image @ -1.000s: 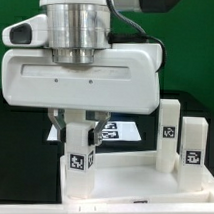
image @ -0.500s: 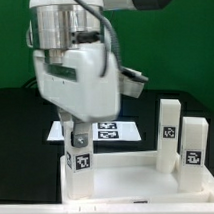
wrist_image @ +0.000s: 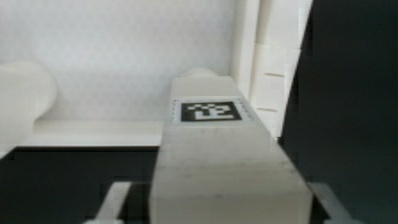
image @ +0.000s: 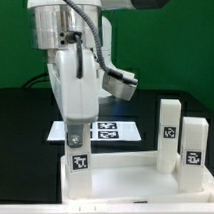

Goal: Assemble desk

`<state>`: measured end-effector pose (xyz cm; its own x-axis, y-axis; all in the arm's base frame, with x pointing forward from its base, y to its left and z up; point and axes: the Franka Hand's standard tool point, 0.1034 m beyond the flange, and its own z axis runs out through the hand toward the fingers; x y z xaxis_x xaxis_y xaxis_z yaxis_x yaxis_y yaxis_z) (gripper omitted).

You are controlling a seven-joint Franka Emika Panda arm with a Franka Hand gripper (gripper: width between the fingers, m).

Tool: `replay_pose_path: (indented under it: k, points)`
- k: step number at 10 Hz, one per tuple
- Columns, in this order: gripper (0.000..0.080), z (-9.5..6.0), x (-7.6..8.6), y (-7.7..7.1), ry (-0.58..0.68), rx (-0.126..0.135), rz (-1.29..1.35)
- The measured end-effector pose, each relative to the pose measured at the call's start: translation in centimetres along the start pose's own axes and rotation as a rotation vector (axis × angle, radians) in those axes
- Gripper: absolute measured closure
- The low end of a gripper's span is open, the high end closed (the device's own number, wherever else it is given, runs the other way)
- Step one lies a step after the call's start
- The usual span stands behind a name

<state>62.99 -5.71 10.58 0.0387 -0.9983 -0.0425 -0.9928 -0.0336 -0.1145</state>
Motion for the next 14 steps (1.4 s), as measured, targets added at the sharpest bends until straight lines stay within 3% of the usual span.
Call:
replay_pose_path:
  k: [2, 4, 5, 6, 7, 9, 12, 14]
  points:
    - [0.0515, 0.1, -0.4, 0.1, -0.037, 0.013, 0.469]
    - [0.0515, 0.1, -0.5, 0.0, -0.048, 0.026, 0.494]
    - [0.0423, 0.2, -0.5, 0.0, -0.048, 0.025, 0.480]
    - [0.0243, 0.2, -0.6, 0.1, -0.047, 0.025, 0.472]
    - [0.0179, 0.2, -0.7, 0.0, -0.034, 0.026, 0.250]
    - [0.0155, 0.3, -1.8, 0.0, -0.050, 0.009, -0.111]
    - [0.0151, 0.3, -1.7, -0.1, -0.048, 0.015, -0.317]
    - [0.0150, 0.3, -1.2, 0.0, -0.011, -0.008, -0.750]
